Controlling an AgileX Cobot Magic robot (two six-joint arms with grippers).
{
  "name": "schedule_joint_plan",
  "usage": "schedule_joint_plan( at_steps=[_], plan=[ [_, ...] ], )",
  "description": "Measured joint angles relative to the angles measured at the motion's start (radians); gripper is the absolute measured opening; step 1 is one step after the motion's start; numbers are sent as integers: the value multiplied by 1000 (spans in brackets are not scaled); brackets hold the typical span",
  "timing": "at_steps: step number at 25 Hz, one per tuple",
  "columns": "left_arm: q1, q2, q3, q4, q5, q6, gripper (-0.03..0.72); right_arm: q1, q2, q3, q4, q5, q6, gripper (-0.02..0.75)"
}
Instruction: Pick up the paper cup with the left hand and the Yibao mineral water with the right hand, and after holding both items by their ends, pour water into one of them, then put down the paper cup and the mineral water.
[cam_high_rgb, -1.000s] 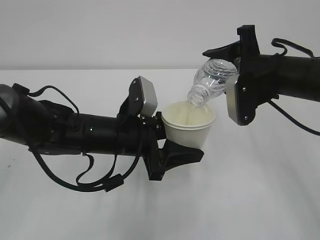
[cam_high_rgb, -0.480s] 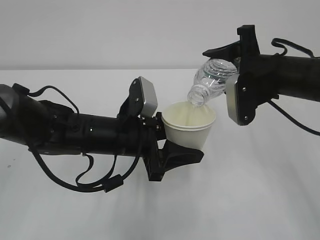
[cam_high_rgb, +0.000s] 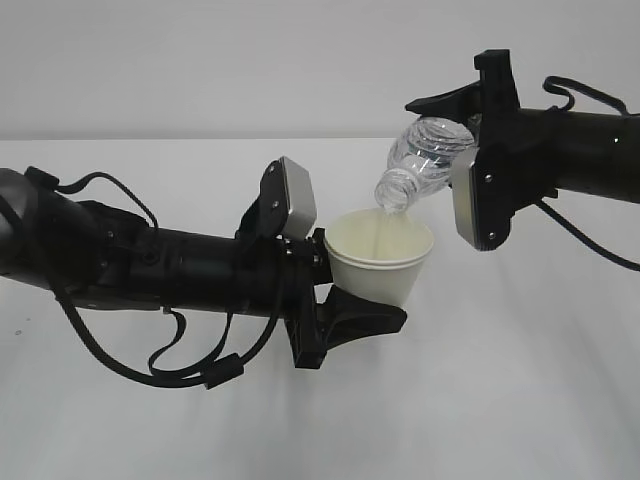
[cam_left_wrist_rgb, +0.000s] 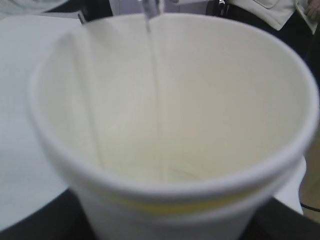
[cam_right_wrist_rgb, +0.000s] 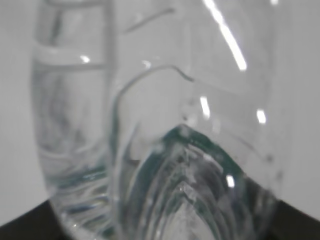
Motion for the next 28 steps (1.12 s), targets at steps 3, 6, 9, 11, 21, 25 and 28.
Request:
schedule_joint_plan(
  at_steps=[3, 6, 9, 11, 21, 25, 28],
  plan=[
    [0, 0, 0, 2, 0, 0, 432, 0, 0, 0, 0, 0, 0, 462],
    [0, 0, 0, 2, 0, 0, 432, 0, 0, 0, 0, 0, -4, 462],
    [0, 0, 0, 2, 0, 0, 432, 0, 0, 0, 0, 0, -7, 462],
    [0, 0, 0, 2, 0, 0, 432, 0, 0, 0, 0, 0, -17, 462],
    [0, 0, 0, 2, 0, 0, 431, 0, 0, 0, 0, -2, -25, 462],
    [0, 0, 0, 2, 0, 0, 431, 0, 0, 0, 0, -6, -25, 461],
    [0, 0, 0, 2, 0, 0, 431, 0, 0, 0, 0, -6, -25, 462]
  ],
)
